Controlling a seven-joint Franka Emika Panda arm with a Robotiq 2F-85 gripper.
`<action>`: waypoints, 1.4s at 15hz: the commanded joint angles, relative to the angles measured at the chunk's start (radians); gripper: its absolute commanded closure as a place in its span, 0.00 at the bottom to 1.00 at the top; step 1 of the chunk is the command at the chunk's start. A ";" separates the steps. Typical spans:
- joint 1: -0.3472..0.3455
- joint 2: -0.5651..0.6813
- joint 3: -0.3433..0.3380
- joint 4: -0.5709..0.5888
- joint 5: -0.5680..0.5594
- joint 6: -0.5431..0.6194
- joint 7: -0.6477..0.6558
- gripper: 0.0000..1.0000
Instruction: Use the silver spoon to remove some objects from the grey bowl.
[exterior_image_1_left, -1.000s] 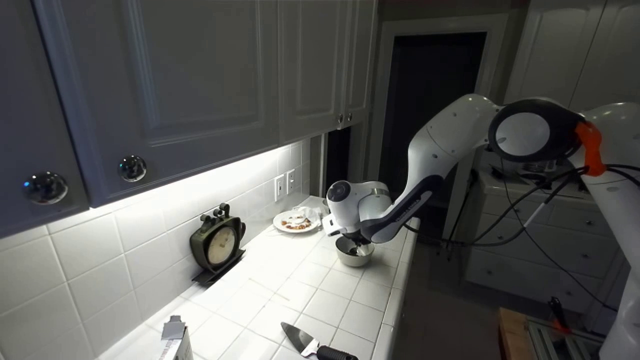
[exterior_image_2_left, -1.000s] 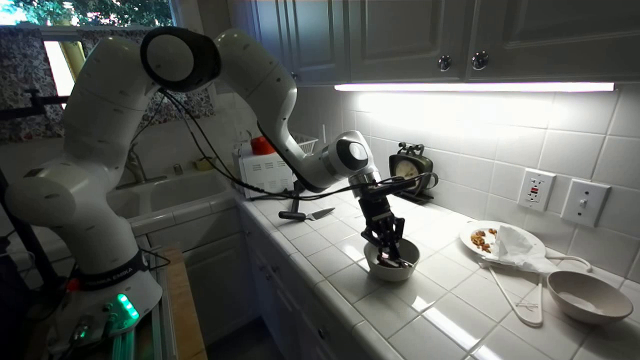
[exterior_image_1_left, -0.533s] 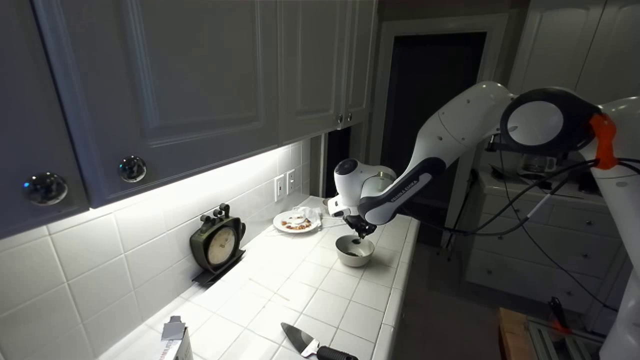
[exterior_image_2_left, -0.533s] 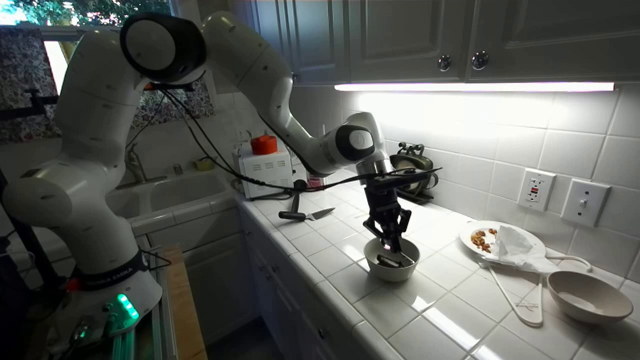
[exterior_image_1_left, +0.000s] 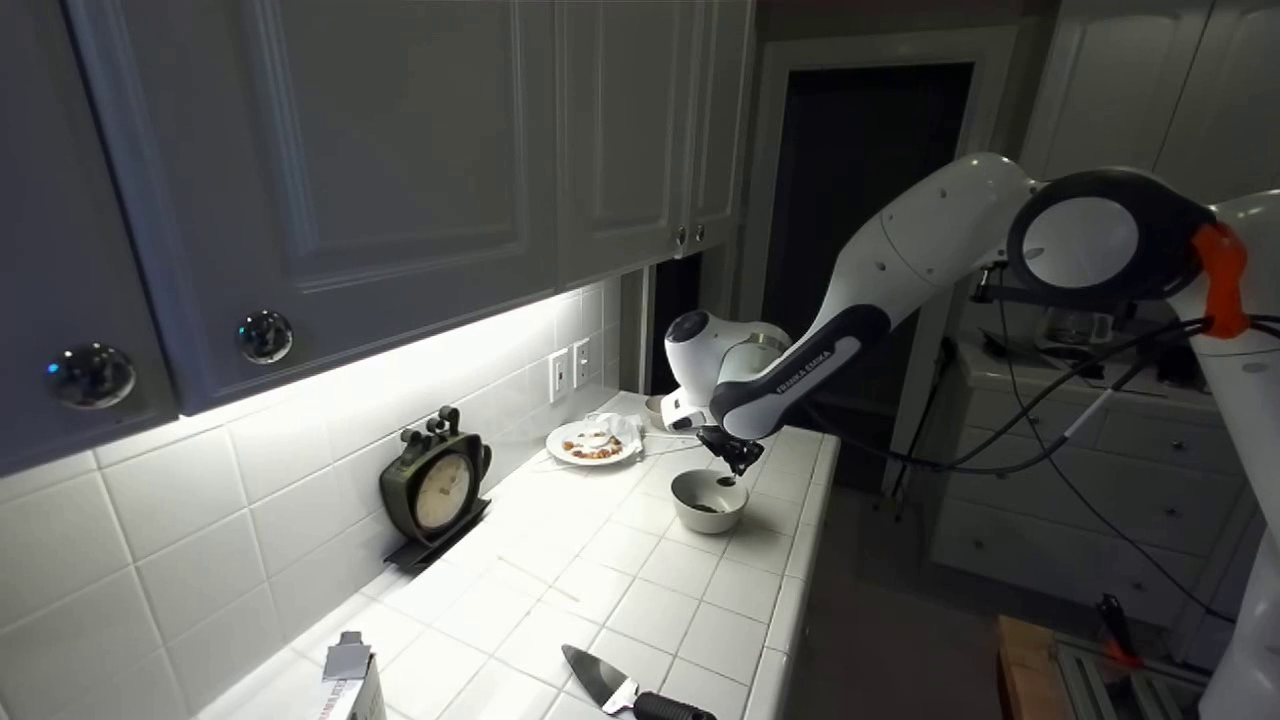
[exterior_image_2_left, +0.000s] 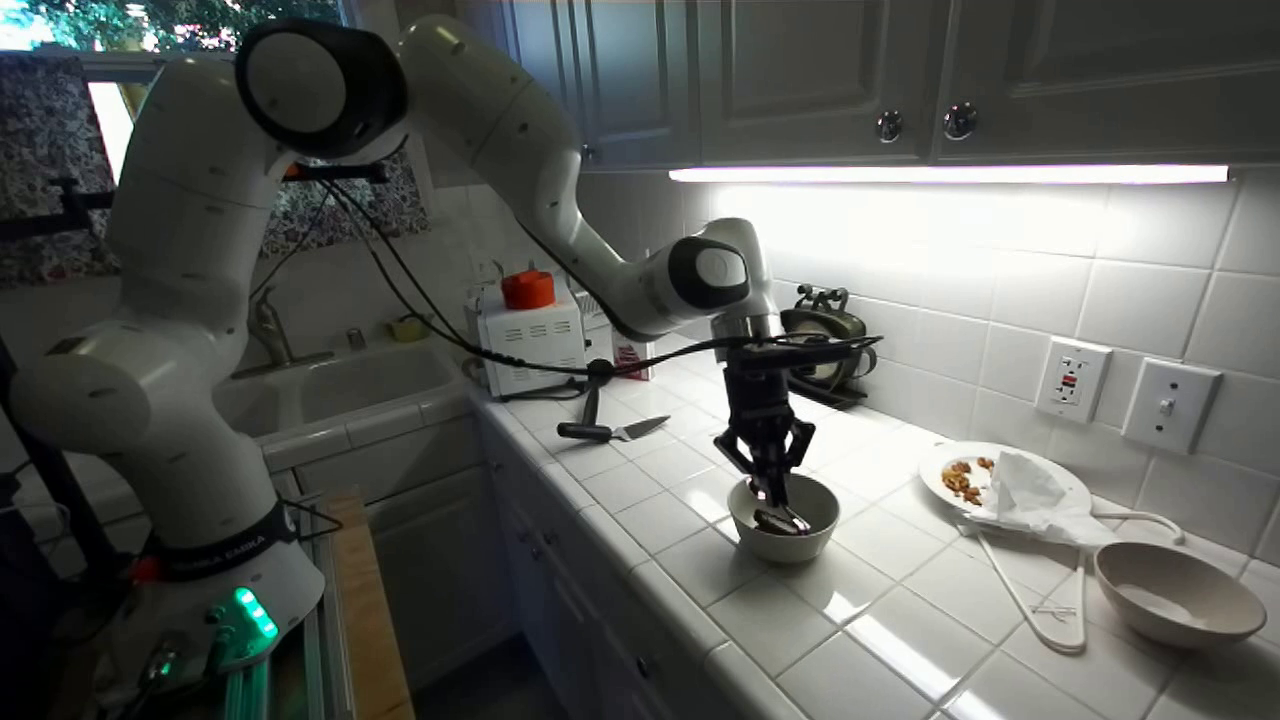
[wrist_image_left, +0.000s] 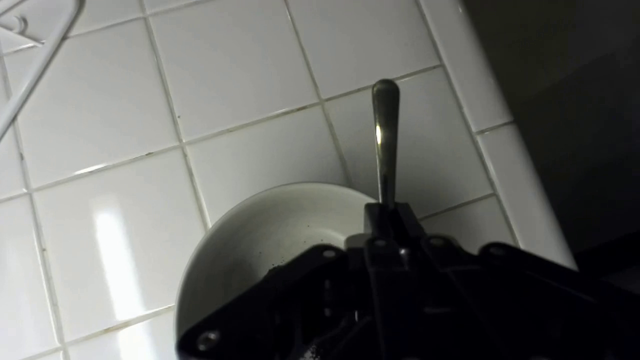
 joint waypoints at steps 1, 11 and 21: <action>0.028 -0.012 -0.018 0.022 0.044 -0.114 -0.052 0.98; 0.026 -0.008 -0.007 0.034 0.128 -0.137 -0.063 0.98; 0.089 -0.038 0.015 -0.056 0.214 -0.074 0.001 0.98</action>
